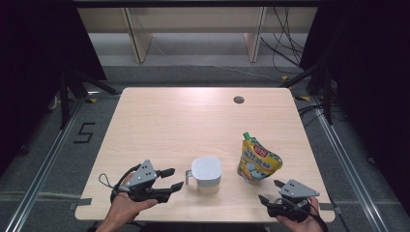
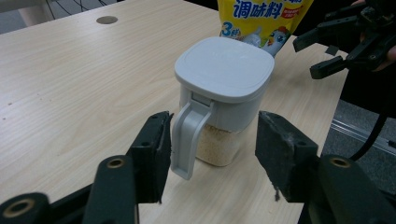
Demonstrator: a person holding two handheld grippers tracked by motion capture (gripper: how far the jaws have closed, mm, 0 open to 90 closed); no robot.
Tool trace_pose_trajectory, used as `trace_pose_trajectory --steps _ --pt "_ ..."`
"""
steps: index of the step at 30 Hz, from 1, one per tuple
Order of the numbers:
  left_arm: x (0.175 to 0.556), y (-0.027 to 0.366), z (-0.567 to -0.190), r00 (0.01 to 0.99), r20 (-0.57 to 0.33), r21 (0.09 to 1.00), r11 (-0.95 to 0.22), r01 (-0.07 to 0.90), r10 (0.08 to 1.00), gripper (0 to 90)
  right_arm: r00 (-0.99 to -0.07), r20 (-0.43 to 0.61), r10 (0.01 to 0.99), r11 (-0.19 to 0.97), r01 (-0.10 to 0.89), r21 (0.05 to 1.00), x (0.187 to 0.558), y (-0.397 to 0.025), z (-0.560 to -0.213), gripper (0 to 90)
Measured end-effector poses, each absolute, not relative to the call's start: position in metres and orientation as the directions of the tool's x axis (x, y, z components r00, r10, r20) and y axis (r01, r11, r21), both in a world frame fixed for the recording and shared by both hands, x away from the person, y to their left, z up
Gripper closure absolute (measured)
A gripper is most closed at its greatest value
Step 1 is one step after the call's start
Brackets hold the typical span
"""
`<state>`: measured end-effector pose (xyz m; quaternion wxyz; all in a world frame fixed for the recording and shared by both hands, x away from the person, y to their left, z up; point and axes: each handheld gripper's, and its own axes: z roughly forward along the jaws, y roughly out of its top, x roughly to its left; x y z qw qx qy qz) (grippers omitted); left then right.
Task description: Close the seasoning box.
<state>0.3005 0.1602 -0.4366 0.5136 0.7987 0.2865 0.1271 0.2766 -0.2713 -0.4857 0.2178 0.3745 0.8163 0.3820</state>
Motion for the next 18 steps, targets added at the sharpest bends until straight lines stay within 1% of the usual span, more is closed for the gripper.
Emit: trace_pose_trajectory --steps 3,4,6,10,12,14,15,17,18 --pt "0.299 0.163 -0.439 0.794 -0.096 0.891 -0.304 0.338 0.601 40.7 -0.627 -0.071 0.776 0.429 0.442 0.788 0.277 -0.271 -0.486 25.8" --pt "0.300 0.166 -0.440 0.803 -0.073 0.892 -0.322 0.318 0.592 40.1 -0.628 -0.073 0.775 0.431 0.441 0.787 0.277 -0.271 -0.486 25.8" --pt "0.298 0.167 -0.443 0.788 -0.103 0.889 -0.300 0.347 0.607 39.1 -0.628 -0.072 0.775 0.432 0.442 0.787 0.277 -0.271 -0.486 25.8" --pt "0.297 0.171 -0.447 0.784 -0.112 0.886 -0.296 0.357 0.610 37.3 -0.627 -0.072 0.775 0.430 0.442 0.787 0.277 -0.271 -0.486 25.8" --pt "0.296 0.174 -0.448 0.793 -0.097 0.885 -0.311 0.345 0.602 37.1 -0.627 -0.072 0.775 0.431 0.442 0.787 0.277 -0.271 -0.486 25.8" --pt "0.295 0.175 -0.450 0.787 -0.097 0.882 -0.314 0.352 0.609 36.7 -0.628 -0.073 0.775 0.431 0.441 0.788 0.277 -0.271 -0.486 25.8" --pt "0.293 0.175 -0.451 0.777 -0.114 0.882 -0.297 0.366 0.619 36.2 -0.629 -0.073 0.774 0.431 0.440 0.787 0.277 -0.271 -0.486 25.7" --pt "0.294 0.178 -0.451 0.786 -0.091 0.879 -0.321 0.352 0.611 35.1 -0.624 -0.067 0.779 0.426 0.446 0.787 0.276 -0.271 -0.486 25.7" --pt "0.293 0.179 -0.453 0.786 -0.105 0.883 -0.307 0.356 0.609 34.3 -0.625 -0.067 0.778 0.426 0.446 0.787 0.276 -0.271 -0.486 25.8"
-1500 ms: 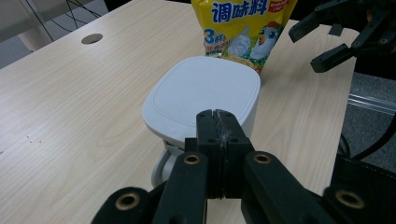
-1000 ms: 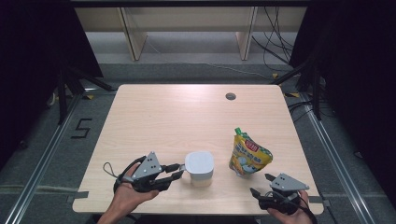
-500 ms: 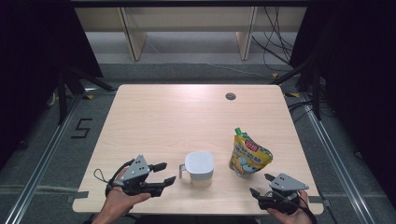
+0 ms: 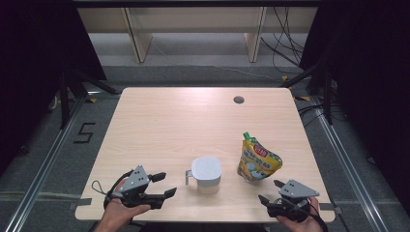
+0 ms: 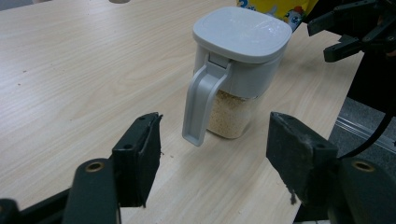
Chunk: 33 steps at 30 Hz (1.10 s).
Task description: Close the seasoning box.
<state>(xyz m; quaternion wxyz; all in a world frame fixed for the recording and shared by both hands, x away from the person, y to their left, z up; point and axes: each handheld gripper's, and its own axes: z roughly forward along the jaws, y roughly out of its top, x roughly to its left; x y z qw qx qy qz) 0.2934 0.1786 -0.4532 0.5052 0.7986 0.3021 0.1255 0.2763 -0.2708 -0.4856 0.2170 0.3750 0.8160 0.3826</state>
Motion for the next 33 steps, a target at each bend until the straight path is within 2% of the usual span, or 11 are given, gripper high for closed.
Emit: trace_pose_trajectory --steps 8,12,15,20,21,33 --pt "0.288 0.180 -0.464 0.777 -0.114 0.865 -0.323 0.384 0.620 27.5 -0.625 -0.070 0.777 0.428 0.444 0.787 0.276 -0.271 -0.486 25.8" --pt "0.288 0.183 -0.467 0.787 -0.096 0.860 -0.347 0.374 0.610 26.7 -0.625 -0.070 0.777 0.428 0.444 0.787 0.276 -0.271 -0.486 25.7" --pt "0.285 0.182 -0.470 0.769 -0.124 0.855 -0.326 0.404 0.627 26.3 -0.626 -0.071 0.777 0.428 0.443 0.788 0.276 -0.271 -0.485 25.8" --pt "0.284 0.184 -0.474 0.780 -0.105 0.850 -0.352 0.392 0.617 25.3 -0.627 -0.071 0.776 0.430 0.443 0.787 0.276 -0.271 -0.485 25.8" --pt "0.284 0.182 -0.476 0.776 -0.124 0.850 -0.337 0.404 0.618 25.2 -0.627 -0.071 0.776 0.429 0.442 0.788 0.276 -0.271 -0.485 25.8" --pt "0.278 0.180 -0.485 0.776 -0.096 0.838 -0.370 0.401 0.624 24.4 -0.630 -0.073 0.774 0.433 0.441 0.786 0.276 -0.271 -0.485 25.7"
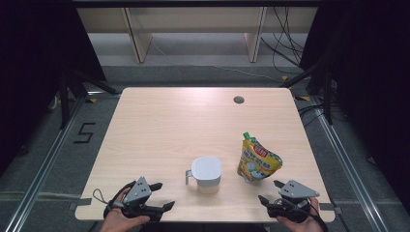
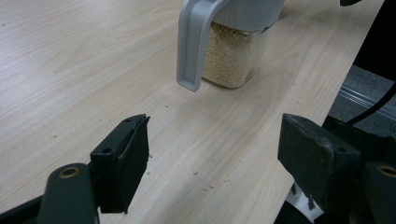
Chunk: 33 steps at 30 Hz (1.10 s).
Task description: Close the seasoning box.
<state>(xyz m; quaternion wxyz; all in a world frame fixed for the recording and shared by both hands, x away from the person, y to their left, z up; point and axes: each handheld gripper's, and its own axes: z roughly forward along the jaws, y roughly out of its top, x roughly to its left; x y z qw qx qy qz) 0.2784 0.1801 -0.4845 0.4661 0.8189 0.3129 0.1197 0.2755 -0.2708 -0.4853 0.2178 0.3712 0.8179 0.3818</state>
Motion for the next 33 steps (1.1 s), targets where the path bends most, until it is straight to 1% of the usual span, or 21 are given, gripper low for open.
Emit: trace_pose_trajectory --steps 1,3,6,7,10,11,14,15,17,18,19,20,21,23,24,25,26,28,29,31,33 --pt "0.279 0.181 -0.484 0.782 -0.082 0.832 -0.389 0.395 0.618 24.3 -0.630 -0.063 0.774 0.430 0.449 0.783 0.275 -0.270 -0.486 25.7" --pt "0.277 0.179 -0.486 0.778 -0.095 0.833 -0.378 0.404 0.621 24.3 -0.631 -0.055 0.774 0.427 0.455 0.782 0.275 -0.270 -0.486 25.7" --pt "0.277 0.176 -0.489 0.783 -0.085 0.831 -0.390 0.397 0.616 24.1 -0.632 -0.056 0.773 0.428 0.454 0.782 0.275 -0.270 -0.486 25.7" --pt "0.276 0.176 -0.490 0.786 -0.070 0.826 -0.406 0.391 0.614 24.0 -0.632 -0.056 0.773 0.428 0.454 0.781 0.275 -0.270 -0.486 25.7" --pt "0.276 0.175 -0.490 0.782 -0.064 0.826 -0.407 0.390 0.620 23.8 -0.633 -0.057 0.772 0.429 0.454 0.781 0.276 -0.270 -0.486 25.6" --pt "0.277 0.177 -0.490 0.790 -0.039 0.822 -0.430 0.373 0.612 23.7 -0.633 -0.075 0.771 0.439 0.441 0.783 0.276 -0.271 -0.485 25.7" --pt "0.277 0.177 -0.491 0.790 -0.040 0.825 -0.426 0.371 0.612 23.7 -0.630 -0.051 0.775 0.425 0.461 0.779 0.275 -0.269 -0.485 25.6" --pt "0.275 0.175 -0.492 0.778 -0.065 0.823 -0.406 0.396 0.625 23.6 -0.630 -0.072 0.773 0.433 0.442 0.786 0.276 -0.270 -0.485 25.6" --pt "0.275 0.175 -0.493 0.778 -0.056 0.811 -0.427 0.401 0.625 23.5 -0.634 -0.071 0.770 0.436 0.442 0.784 0.275 -0.271 -0.485 25.5" --pt "0.275 0.174 -0.495 0.778 -0.063 0.818 -0.414 0.399 0.625 23.3 -0.631 -0.048 0.774 0.421 0.457 0.784 0.275 -0.271 -0.485 25.2" --pt "0.275 0.174 -0.495 0.786 -0.048 0.800 -0.447 0.399 0.616 23.1 -0.627 -0.048 0.778 0.417 0.458 0.785 0.274 -0.272 -0.484 25.1" --pt "0.275 0.172 -0.497 0.785 -0.059 0.807 -0.434 0.401 0.617 22.9 -0.624 -0.054 0.780 0.418 0.454 0.787 0.274 -0.274 -0.484 24.9" --pt "0.275 0.171 -0.498 0.784 -0.051 0.807 -0.437 0.398 0.619 22.8 -0.623 -0.048 0.781 0.410 0.453 0.791 0.274 -0.275 -0.485 24.8" --pt "0.275 0.171 -0.499 0.787 -0.046 0.798 -0.452 0.400 0.615 22.9 -0.616 -0.030 0.787 0.403 0.478 0.781 0.271 -0.275 -0.485 24.5" --pt "0.275 0.171 -0.499 0.786 -0.046 0.798 -0.451 0.400 0.616 23.0 -0.631 -0.037 0.775 0.408 0.455 0.791 0.273 -0.276 -0.486 24.4" --pt "0.276 0.171 -0.499 0.787 -0.042 0.800 -0.451 0.395 0.615 23.0 -0.622 -0.028 0.782 0.405 0.473 0.782 0.271 -0.276 -0.485 24.2" --pt "0.276 0.171 -0.499 0.784 -0.049 0.800 -0.446 0.402 0.619 23.0 -0.624 -0.044 0.780 0.412 0.460 0.786 0.270 -0.276 -0.485 24.0" --pt "0.275 0.171 -0.499 0.783 -0.050 0.797 -0.448 0.405 0.620 22.9 -0.614 -0.024 0.789 0.396 0.479 0.784 0.268 -0.275 -0.485 23.8" --pt "0.276 0.171 -0.499 0.785 -0.040 0.792 -0.460 0.402 0.618 22.9 -0.625 -0.057 0.779 0.419 0.451 0.788 0.270 -0.276 -0.486 23.8" --pt "0.276 0.170 -0.500 0.785 -0.032 0.792 -0.464 0.398 0.619 23.1 -0.624 -0.044 0.780 0.416 0.466 0.781 0.270 -0.275 -0.486 23.7" --pt "0.276 0.171 -0.500 0.788 -0.032 0.788 -0.470 0.398 0.614 23.1 -0.628 -0.057 0.776 0.425 0.454 0.783 0.271 -0.275 -0.487 23.7"
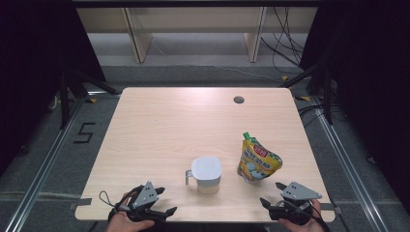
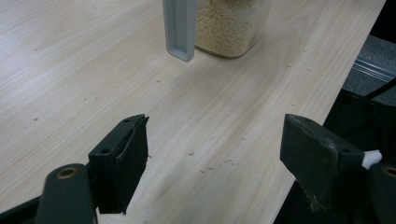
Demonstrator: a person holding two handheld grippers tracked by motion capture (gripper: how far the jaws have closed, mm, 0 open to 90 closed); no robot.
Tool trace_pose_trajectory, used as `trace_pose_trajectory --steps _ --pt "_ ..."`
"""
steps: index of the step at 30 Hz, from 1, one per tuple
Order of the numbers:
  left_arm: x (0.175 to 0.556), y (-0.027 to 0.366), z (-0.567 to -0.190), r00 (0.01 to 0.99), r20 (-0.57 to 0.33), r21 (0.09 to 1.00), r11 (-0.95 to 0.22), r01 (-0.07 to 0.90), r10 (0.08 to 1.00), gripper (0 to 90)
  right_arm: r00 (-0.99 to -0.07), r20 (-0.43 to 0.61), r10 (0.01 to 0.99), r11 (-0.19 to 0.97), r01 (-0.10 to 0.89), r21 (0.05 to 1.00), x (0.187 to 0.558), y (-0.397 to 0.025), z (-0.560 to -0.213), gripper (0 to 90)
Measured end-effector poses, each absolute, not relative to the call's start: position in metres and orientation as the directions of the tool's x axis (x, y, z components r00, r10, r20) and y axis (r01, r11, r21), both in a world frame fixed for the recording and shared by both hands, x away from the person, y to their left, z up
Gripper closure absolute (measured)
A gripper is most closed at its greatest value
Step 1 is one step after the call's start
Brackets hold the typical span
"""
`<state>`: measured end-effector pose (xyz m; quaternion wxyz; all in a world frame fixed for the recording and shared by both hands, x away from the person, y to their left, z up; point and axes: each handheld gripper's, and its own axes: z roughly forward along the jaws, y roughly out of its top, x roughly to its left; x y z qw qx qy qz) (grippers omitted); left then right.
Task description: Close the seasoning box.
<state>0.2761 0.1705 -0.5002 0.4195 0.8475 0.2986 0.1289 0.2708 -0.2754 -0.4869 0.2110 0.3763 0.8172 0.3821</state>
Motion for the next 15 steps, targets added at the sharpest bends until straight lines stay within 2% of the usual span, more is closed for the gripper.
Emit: trace_pose_trajectory --steps 15 --pt "0.2780 0.1719 -0.5003 0.785 -0.012 0.781 -0.484 0.394 0.619 22.9 -0.626 -0.059 0.777 0.428 0.458 0.779 0.2722 -0.2771 -0.4886 23.7"
